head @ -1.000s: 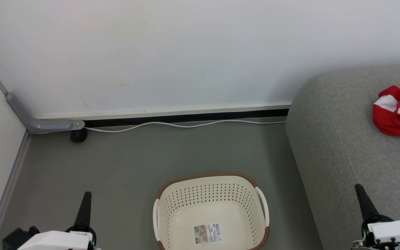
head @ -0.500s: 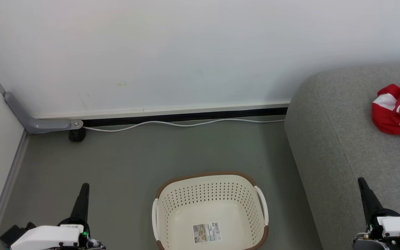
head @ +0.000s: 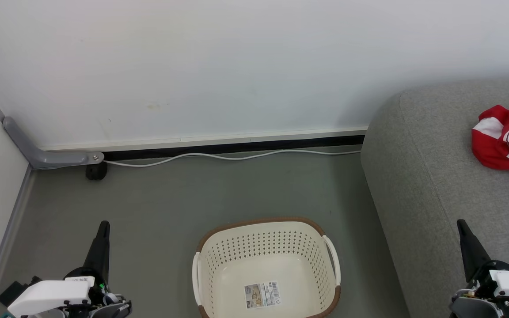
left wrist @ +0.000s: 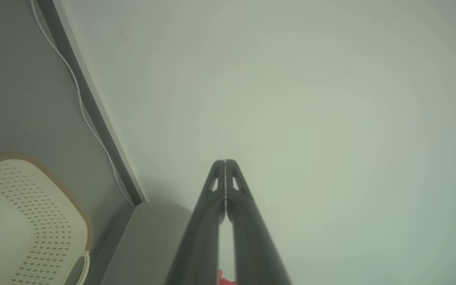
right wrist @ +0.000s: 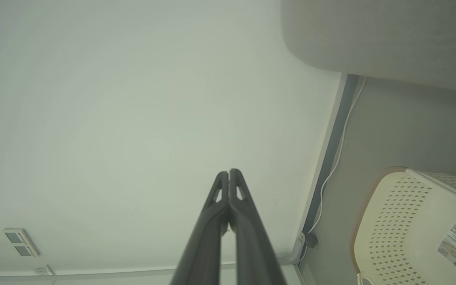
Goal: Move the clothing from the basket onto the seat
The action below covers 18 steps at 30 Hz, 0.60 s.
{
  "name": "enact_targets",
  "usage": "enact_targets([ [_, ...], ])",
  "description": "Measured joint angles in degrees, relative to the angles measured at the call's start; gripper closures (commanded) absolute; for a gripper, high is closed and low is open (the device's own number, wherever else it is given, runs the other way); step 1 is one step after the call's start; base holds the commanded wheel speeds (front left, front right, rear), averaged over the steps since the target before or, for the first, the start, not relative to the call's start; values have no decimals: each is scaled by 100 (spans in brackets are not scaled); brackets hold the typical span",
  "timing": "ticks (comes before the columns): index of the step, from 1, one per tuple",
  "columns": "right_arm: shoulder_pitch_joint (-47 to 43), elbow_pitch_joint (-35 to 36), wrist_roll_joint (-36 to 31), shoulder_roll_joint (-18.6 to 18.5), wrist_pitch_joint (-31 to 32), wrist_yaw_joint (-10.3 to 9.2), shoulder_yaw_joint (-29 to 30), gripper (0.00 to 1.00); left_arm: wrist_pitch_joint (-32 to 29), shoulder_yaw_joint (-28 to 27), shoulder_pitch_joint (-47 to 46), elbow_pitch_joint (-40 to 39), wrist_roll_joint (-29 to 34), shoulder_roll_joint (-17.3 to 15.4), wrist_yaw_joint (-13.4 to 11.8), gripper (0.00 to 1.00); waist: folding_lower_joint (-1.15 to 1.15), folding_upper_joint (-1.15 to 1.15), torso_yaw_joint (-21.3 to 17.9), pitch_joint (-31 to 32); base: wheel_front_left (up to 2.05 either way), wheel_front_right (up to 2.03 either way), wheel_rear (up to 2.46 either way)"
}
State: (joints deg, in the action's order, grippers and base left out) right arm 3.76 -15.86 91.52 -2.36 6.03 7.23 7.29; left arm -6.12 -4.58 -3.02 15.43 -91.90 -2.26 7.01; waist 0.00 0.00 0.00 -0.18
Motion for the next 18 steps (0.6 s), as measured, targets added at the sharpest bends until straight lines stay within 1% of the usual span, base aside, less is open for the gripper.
enact_targets([
  [18,31,5,0,1,0,0,8,100,0,-2,0,0,-2,0,0,100,0,0,0,0,0,0,0],
])
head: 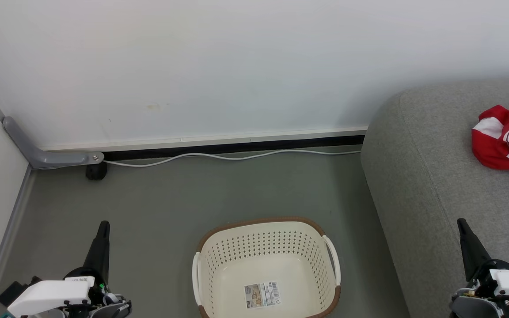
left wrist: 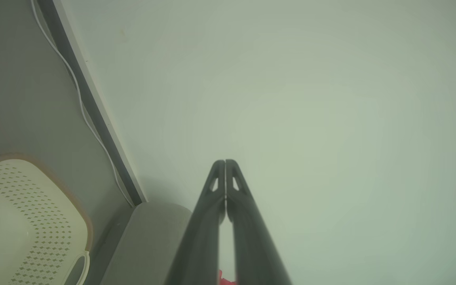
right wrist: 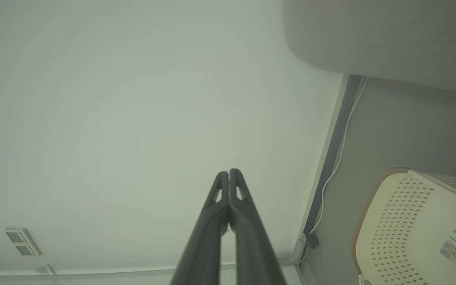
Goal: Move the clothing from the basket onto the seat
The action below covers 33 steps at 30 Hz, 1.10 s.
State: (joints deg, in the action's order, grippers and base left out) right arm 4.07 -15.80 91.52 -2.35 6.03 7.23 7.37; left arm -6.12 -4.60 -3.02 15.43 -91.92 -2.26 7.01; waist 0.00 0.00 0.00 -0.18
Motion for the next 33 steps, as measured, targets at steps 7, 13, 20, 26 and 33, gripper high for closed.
enact_targets([
  [7,1,0,0,0,0,0,1,100,0,0,0,0,0,0,0,100,0,0,0,0,0,0,0],
  [13,1,0,0,0,0,0,2,100,0,0,0,0,0,0,0,100,0,0,0,0,0,0,0],
  [20,1,0,0,1,1,0,3,100,0,-1,0,0,0,0,0,100,0,0,0,0,0,0,0],
  [26,1,0,0,1,1,0,3,100,0,-1,0,0,0,0,0,100,0,0,0,0,0,0,0],
  [33,1,1,0,1,1,0,4,100,0,-1,0,0,0,0,0,100,0,0,0,0,0,0,0],
])
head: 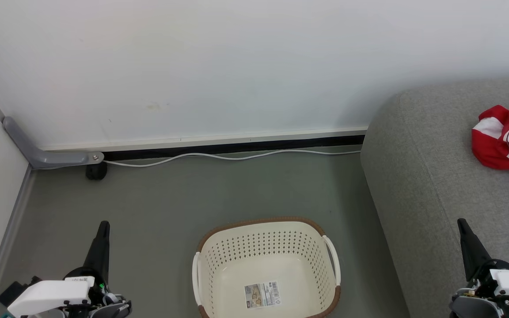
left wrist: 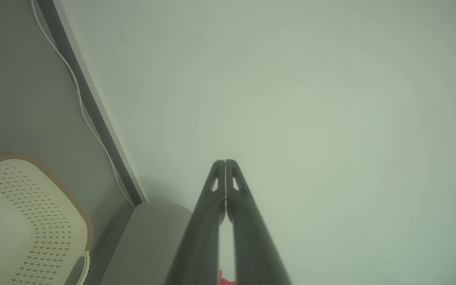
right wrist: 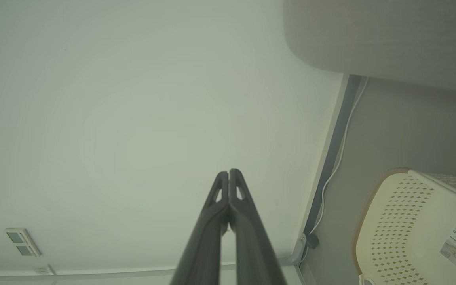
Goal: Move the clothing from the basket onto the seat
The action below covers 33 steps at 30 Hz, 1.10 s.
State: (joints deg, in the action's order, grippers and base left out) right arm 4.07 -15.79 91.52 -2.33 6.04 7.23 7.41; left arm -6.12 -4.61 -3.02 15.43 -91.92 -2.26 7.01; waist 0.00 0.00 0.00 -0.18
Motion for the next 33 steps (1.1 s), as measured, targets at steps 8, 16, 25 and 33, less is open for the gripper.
enact_targets([
  [8,0,0,0,0,0,0,1,100,0,0,0,0,0,0,0,100,0,0,0,0,0,0,0],
  [16,1,0,0,1,0,0,2,100,0,0,0,0,0,0,0,100,0,0,0,0,0,0,0],
  [25,1,0,0,1,0,0,3,100,0,0,0,0,0,0,0,100,0,0,0,0,0,0,0],
  [33,1,0,0,1,0,0,3,100,0,0,0,0,0,0,0,100,0,0,0,0,0,0,0],
])
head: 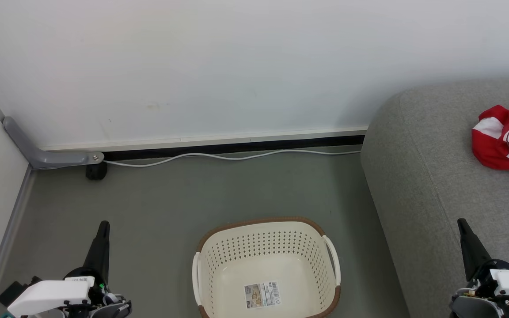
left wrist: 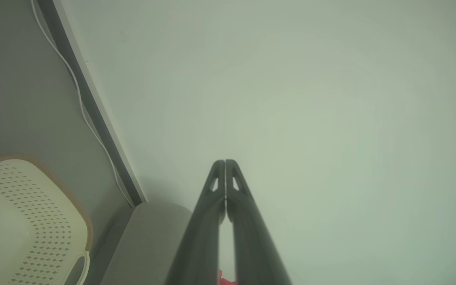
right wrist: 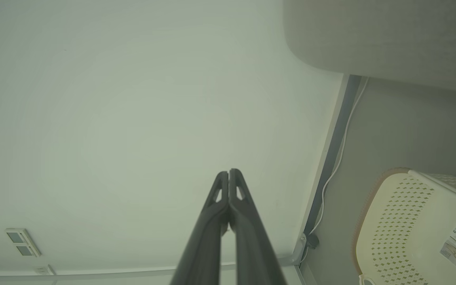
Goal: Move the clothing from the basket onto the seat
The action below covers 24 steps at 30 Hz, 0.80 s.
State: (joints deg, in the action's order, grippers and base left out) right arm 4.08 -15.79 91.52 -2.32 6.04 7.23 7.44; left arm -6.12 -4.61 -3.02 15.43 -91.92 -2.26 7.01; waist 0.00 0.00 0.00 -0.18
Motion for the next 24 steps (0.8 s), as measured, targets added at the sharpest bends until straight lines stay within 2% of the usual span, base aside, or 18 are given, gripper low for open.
enact_targets([
  [24,0,0,0,1,0,0,2,100,0,0,0,0,0,0,0,100,0,0,0,0,0,0,0],
])
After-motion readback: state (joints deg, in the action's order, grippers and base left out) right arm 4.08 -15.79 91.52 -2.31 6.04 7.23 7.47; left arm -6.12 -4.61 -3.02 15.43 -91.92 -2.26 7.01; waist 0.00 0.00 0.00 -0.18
